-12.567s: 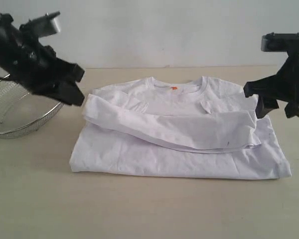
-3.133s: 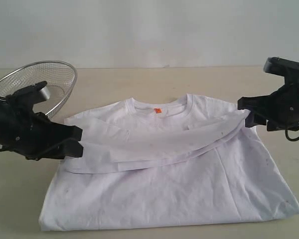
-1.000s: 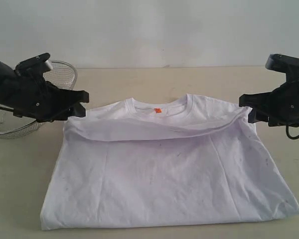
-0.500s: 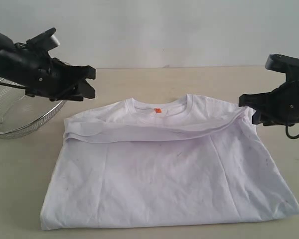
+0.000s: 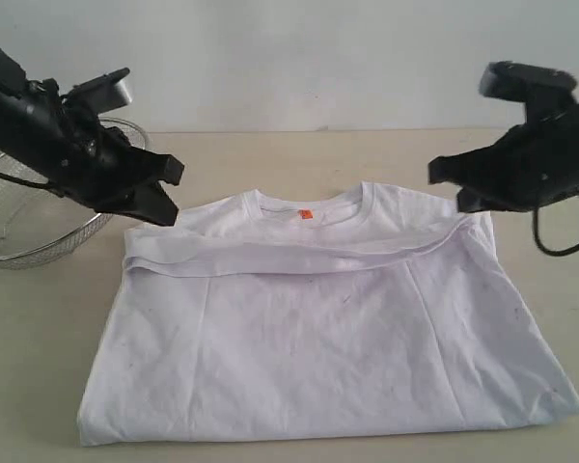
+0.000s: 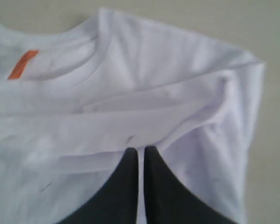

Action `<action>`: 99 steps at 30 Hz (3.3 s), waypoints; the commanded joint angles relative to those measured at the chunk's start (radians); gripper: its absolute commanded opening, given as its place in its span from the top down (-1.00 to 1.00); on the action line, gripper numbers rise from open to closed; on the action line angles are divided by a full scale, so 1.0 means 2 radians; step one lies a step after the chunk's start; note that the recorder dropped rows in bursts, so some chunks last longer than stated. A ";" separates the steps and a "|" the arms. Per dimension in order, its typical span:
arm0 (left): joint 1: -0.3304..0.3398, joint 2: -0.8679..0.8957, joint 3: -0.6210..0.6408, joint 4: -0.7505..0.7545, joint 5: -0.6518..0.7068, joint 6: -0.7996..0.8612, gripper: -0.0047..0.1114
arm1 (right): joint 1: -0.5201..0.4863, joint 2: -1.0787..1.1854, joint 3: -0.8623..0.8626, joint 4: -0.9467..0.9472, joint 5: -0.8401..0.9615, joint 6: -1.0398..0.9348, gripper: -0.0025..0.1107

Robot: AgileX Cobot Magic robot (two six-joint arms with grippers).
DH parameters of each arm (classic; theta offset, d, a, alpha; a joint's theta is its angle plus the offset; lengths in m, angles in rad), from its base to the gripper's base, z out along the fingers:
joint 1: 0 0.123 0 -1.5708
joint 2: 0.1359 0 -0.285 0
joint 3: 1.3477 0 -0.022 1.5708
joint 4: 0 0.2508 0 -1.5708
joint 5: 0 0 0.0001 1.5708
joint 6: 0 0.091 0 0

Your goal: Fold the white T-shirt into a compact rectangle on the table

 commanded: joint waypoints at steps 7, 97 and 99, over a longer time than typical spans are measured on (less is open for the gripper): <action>-0.038 -0.004 0.036 0.010 0.003 -0.004 0.81 | 0.084 0.065 -0.002 0.002 0.033 -0.008 0.96; -0.051 0.080 0.051 0.098 -0.145 -0.034 0.81 | 0.197 0.059 -0.112 -0.002 0.014 0.039 0.96; -0.051 0.080 0.042 0.098 -0.144 -0.039 0.81 | 0.197 0.057 -0.112 -0.004 0.022 0.039 0.96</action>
